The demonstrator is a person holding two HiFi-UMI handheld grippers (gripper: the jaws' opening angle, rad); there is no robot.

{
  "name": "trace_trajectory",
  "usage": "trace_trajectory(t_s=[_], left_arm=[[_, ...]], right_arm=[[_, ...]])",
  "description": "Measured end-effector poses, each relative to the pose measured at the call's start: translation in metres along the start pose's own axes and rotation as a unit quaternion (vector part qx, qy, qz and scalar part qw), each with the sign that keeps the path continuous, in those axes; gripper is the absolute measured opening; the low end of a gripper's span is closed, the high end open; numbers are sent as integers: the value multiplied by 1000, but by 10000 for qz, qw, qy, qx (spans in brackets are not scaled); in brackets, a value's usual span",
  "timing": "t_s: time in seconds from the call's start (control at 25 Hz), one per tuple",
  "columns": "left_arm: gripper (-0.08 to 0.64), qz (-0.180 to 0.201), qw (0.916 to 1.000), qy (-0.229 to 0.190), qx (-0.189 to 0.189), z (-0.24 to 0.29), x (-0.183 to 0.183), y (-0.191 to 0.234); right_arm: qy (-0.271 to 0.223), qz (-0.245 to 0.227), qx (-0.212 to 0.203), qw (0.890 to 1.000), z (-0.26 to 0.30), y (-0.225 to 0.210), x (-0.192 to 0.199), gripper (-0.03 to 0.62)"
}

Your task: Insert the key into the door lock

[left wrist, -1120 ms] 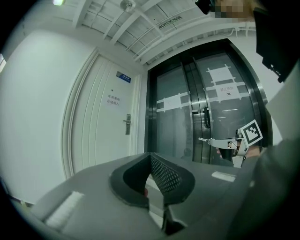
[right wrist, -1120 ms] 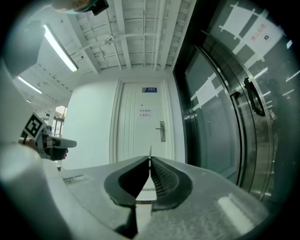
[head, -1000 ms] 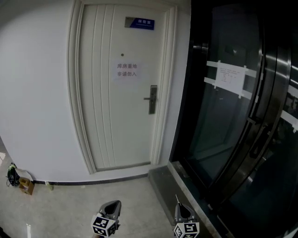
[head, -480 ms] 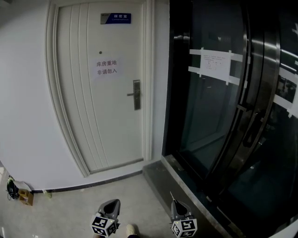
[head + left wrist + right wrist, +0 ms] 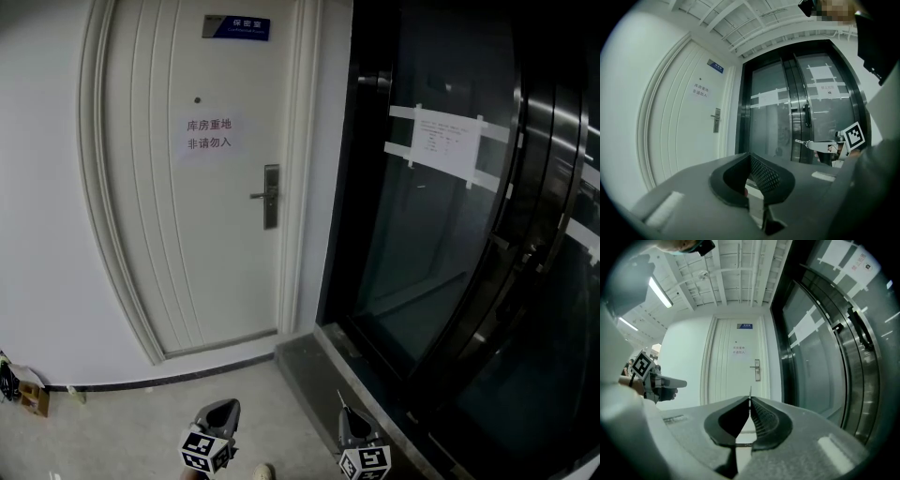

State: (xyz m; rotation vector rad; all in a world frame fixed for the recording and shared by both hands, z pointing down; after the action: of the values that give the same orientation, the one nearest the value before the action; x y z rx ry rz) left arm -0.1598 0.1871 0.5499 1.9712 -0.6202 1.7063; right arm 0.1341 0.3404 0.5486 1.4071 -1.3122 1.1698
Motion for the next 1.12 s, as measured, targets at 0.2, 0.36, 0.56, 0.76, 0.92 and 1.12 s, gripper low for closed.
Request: trace_trajectory(t_s=[0.2,0.36,0.56,0.76,0.92,1.12], left_arm=[[2,38,9999,-5,97,42,-5,36],[2,60,9998,-3,189,73,-6,61],[2,44,9998,4,199,106,-3,93],[2,53,9997,13,238,134,0,121],[2,53,9997,-7,228,152,3,142],[2,47,9998,-24,191,169,5,166]], right_arm=[[-29,-25,107,9999,47,-3,3,11],[-19,-31,190,9998,83,-6,7,11],[-15,-63,198,9998,125,-8,15,11],[19,-29,270,9996,162,-15,32,11],[-2,-44,284,9996,189,-14,35,11],[-7,-29,257,9997,215,-13,47,11]])
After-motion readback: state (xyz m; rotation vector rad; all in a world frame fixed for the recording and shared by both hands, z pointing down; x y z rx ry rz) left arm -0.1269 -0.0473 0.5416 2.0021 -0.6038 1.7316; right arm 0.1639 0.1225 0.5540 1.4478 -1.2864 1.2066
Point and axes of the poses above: the fingertips, and each gripper's own axes: z forward along the fingers, y to its left, x out of its underside, the point moved 10 cm from there along -z, backward along the fingers, and after that the axes turned 11 degrees about -y, right-handed, at the moved point
